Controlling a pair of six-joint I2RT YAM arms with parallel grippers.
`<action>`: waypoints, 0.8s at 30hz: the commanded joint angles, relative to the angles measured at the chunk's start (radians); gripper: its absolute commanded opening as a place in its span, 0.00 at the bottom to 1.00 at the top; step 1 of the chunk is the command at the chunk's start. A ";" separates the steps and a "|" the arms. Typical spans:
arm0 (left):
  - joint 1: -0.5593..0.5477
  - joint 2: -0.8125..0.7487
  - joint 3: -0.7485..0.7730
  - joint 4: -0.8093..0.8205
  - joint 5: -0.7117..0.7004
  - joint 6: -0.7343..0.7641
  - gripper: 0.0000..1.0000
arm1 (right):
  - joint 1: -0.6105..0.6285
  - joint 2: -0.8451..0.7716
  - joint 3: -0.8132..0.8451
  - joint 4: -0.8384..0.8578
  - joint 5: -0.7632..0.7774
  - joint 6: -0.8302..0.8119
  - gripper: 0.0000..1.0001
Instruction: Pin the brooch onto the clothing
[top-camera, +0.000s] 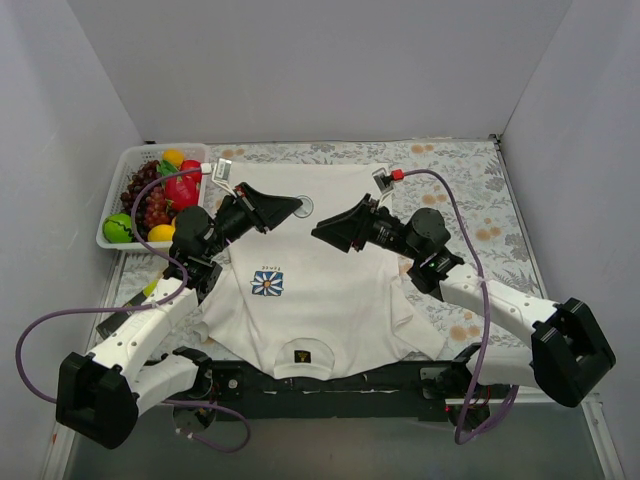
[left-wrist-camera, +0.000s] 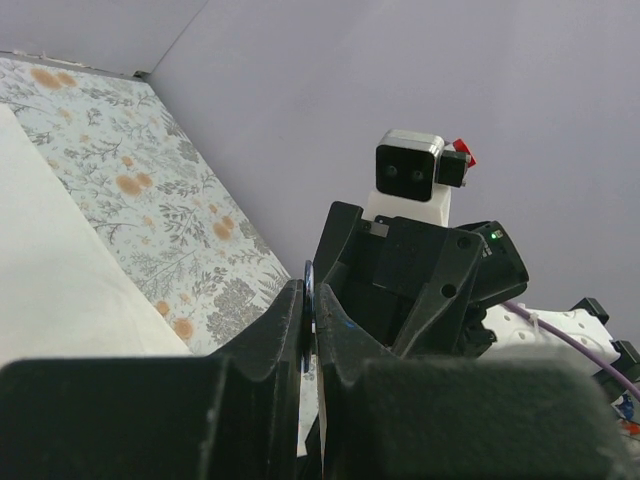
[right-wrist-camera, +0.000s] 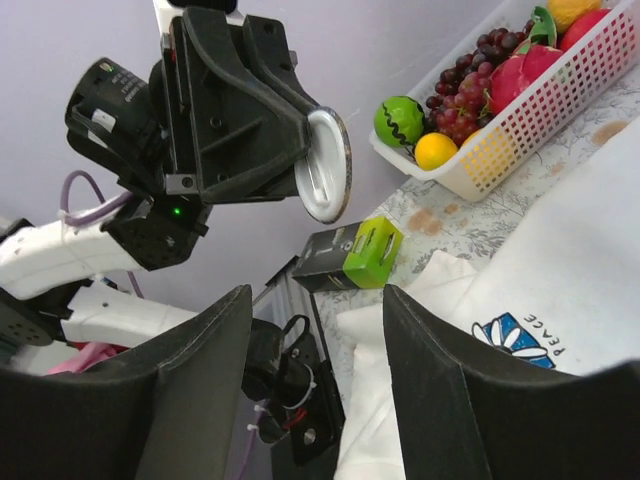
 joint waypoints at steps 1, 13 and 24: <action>0.000 -0.034 0.014 0.011 0.024 0.025 0.00 | -0.003 0.012 0.086 0.077 0.000 0.073 0.61; 0.000 -0.057 0.012 0.016 0.053 0.029 0.00 | -0.004 0.102 0.193 -0.004 0.026 0.093 0.50; 0.000 -0.040 0.020 0.005 0.087 0.029 0.00 | -0.015 0.114 0.172 0.086 0.017 0.136 0.01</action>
